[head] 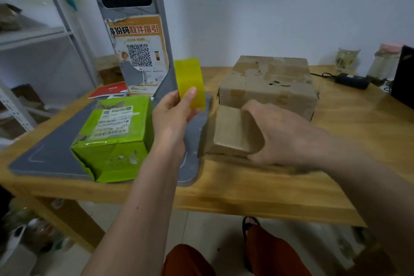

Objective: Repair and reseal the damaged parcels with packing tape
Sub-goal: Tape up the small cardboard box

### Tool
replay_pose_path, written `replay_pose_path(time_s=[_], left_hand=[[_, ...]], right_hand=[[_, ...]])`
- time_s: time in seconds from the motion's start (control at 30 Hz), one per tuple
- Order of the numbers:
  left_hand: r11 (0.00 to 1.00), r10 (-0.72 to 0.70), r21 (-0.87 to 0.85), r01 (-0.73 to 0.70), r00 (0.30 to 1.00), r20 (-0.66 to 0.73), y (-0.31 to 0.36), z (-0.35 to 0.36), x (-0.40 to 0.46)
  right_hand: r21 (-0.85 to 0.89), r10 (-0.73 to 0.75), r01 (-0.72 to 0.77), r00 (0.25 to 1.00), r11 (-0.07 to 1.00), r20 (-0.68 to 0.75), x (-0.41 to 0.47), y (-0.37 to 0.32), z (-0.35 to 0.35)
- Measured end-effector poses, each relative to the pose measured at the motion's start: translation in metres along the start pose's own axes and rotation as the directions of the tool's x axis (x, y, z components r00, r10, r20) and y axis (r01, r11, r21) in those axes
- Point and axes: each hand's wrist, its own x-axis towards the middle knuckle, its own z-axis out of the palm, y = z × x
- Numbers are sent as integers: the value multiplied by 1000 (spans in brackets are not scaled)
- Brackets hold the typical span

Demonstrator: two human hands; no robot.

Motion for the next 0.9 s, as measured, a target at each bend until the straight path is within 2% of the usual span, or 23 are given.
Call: replay_pose_path(time_s=[0.07, 0.2, 0.37, 0.5, 0.57, 0.63, 0.7, 0.77, 0.83, 0.9], left_hand=[[996, 88, 3, -88, 996, -15, 19, -4, -2], [978, 201, -39, -204, 977, -65, 52, -16, -4], [944, 294, -123, -307, 949, -109, 78, -38, 0], [903, 423, -16, -428, 896, -133, 93, -54, 0], [884, 466, 39, -466, 868, -170, 96, -64, 1], [863, 504, 87, -497, 838, -210, 96, -75, 5], [850, 526, 148, -505, 816, -239, 91, -88, 11], [851, 525, 195, -488, 809, -263, 81, -103, 18], [853, 519, 240, -463, 795, -313, 72, -118, 24], [851, 522, 277, -445, 770, -366, 66, -129, 30]], right_hand=[[51, -105, 112, 986, 992, -130, 2, -1, -5], [180, -259, 340, 896, 923, -362, 18, -6, 7], [312, -277, 458, 832, 833, -481, 57, -22, 39], [471, -245, 520, 814, 713, -527, 93, -51, 59], [468, -227, 544, 786, 697, -575, 108, -71, 68], [436, -217, 519, 789, 736, -574, 121, -92, 76], [414, -242, 443, 858, 795, -454, 128, -108, 81], [456, -260, 382, 915, 804, -308, 130, -116, 81], [592, -234, 374, 924, 714, -301, 126, -122, 78], [677, -164, 408, 903, 612, -397, 117, -131, 79]])
